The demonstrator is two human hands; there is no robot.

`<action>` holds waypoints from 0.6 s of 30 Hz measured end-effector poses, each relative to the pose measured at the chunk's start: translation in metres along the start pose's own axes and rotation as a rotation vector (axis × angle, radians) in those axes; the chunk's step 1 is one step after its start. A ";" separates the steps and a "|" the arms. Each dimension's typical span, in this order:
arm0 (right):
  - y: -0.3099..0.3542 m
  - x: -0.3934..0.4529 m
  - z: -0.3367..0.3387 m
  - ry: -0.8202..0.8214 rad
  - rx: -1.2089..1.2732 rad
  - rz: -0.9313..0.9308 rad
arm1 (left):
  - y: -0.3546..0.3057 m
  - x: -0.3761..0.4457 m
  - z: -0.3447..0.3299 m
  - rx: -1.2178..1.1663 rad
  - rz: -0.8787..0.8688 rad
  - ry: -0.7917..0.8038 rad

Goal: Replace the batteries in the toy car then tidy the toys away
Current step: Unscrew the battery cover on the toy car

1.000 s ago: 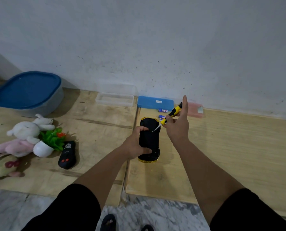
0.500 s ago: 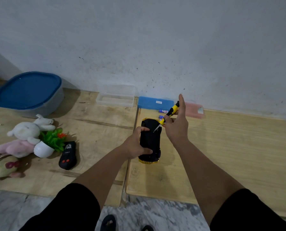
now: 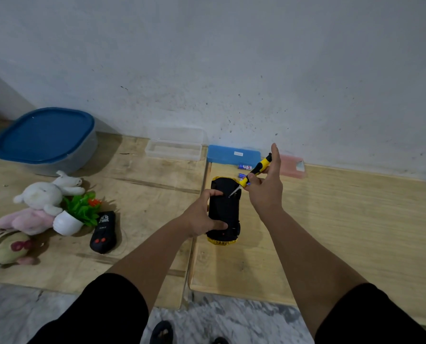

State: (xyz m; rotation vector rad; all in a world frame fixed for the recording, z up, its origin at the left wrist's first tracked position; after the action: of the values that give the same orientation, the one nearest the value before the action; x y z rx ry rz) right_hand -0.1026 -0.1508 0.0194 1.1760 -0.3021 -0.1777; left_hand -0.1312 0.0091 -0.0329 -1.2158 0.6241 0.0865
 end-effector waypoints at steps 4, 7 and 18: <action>0.000 0.001 0.000 0.004 0.018 -0.017 | 0.000 0.000 0.001 0.005 0.001 0.016; 0.002 0.001 0.000 0.036 0.006 0.006 | 0.000 0.001 0.001 0.030 0.004 0.018; 0.006 0.004 -0.003 0.117 -0.024 0.092 | -0.004 0.000 0.004 0.066 0.010 0.037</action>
State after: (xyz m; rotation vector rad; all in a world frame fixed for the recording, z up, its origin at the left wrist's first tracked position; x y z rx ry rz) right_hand -0.0976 -0.1475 0.0247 1.1418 -0.2493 -0.0319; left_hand -0.1277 0.0115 -0.0291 -1.1529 0.6606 0.0515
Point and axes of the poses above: each hand's wrist, its own x-axis towards the middle knuckle, its own z-axis out of the back of the hand, y = z × x, the point moved 2 cm from there along x, towards the middle knuckle, and after that the axes turned 7 degrees about z, right-handed, at the moved point
